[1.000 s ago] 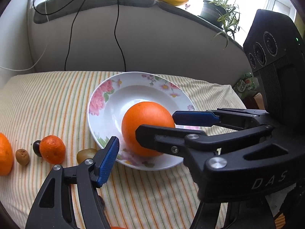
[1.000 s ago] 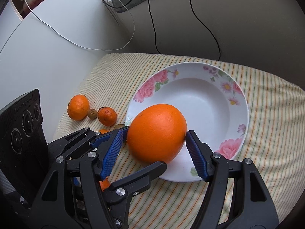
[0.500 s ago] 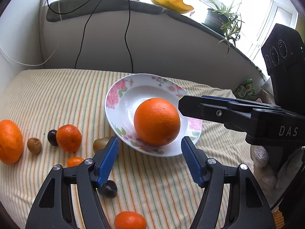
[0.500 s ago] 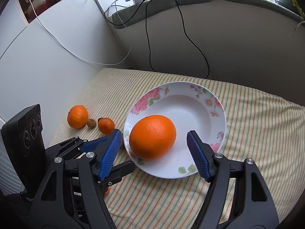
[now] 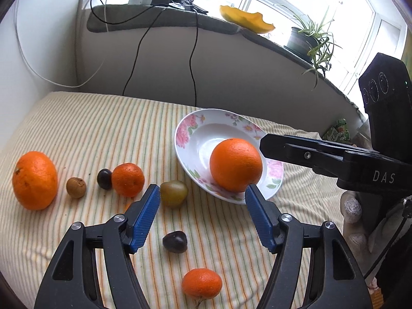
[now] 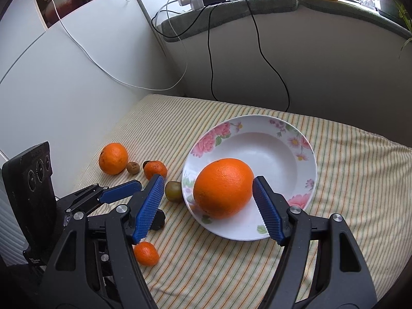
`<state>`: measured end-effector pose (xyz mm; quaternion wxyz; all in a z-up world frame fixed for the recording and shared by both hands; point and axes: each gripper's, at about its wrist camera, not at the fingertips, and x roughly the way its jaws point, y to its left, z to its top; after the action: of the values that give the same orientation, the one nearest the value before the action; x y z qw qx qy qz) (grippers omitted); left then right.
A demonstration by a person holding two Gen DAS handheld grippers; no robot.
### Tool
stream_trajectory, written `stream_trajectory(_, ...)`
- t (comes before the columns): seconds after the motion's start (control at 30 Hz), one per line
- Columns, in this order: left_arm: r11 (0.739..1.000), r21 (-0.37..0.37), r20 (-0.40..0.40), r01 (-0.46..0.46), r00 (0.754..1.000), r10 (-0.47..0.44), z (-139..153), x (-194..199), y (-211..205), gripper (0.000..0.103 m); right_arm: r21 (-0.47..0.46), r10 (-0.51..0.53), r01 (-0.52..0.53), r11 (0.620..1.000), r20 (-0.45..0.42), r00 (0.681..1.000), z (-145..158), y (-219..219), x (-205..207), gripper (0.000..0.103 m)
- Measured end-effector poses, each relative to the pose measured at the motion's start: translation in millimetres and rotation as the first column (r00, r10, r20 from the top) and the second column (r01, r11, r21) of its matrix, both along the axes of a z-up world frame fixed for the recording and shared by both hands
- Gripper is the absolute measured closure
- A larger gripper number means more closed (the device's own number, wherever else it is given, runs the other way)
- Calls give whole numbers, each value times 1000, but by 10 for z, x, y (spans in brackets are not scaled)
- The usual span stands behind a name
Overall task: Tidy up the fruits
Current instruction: 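Withdraw the right gripper from the plate toward the small fruits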
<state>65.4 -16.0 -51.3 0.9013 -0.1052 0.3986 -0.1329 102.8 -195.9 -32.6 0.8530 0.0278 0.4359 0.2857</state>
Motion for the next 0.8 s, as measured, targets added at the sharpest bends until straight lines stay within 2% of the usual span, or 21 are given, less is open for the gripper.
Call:
stream_trajectory(0.13,999,5,0,-31,1000,31,-17,-51,137,34,-18,23,-22,1000,19,1000,21,102,-27,20)
stream_trajectory(0.37,996,14,-8,-85,996,85,-81,-193,366,34,-31,74,-74,997,5,997,6,284,-64,20)
stream_trajectory(0.57,993,9,-31,-116,993,117,-184,-260,554,35,-46,136,-135,990,14,991,-44,401,-254,20)
stream_trajectory(0.8,992,2,-58,-125,990,125,-287,-326,631,43,-82,200,-198,977,27,979,-141,503,-536,20)
